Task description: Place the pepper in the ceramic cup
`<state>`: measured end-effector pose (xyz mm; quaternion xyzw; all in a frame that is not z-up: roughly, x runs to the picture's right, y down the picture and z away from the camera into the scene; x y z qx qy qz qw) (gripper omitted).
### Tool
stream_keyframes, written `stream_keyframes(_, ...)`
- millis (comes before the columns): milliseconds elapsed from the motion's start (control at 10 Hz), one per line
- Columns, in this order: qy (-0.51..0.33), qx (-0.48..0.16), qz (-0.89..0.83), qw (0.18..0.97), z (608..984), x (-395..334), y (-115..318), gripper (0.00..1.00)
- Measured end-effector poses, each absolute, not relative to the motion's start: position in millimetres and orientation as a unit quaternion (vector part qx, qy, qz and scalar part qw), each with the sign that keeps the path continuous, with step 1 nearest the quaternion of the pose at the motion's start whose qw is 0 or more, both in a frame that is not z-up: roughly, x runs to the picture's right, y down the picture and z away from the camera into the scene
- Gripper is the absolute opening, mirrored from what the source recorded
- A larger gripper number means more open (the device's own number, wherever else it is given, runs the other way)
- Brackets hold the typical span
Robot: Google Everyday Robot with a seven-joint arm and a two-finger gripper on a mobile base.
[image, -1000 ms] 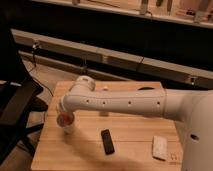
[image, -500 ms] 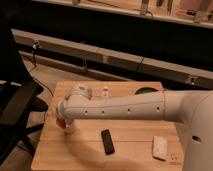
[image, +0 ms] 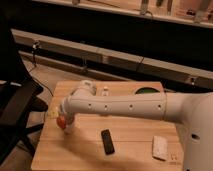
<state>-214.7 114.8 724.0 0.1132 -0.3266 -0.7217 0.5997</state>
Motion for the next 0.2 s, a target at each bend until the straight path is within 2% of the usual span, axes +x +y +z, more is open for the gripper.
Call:
stream_keyframes(100,-0.319,0.121,-0.72,0.604,717.6,-217.9,106.5,0.45)
stream_keyframes(200,-0.315,0.124,-0.72,0.606,714.4,-217.6,100.9,0.38)
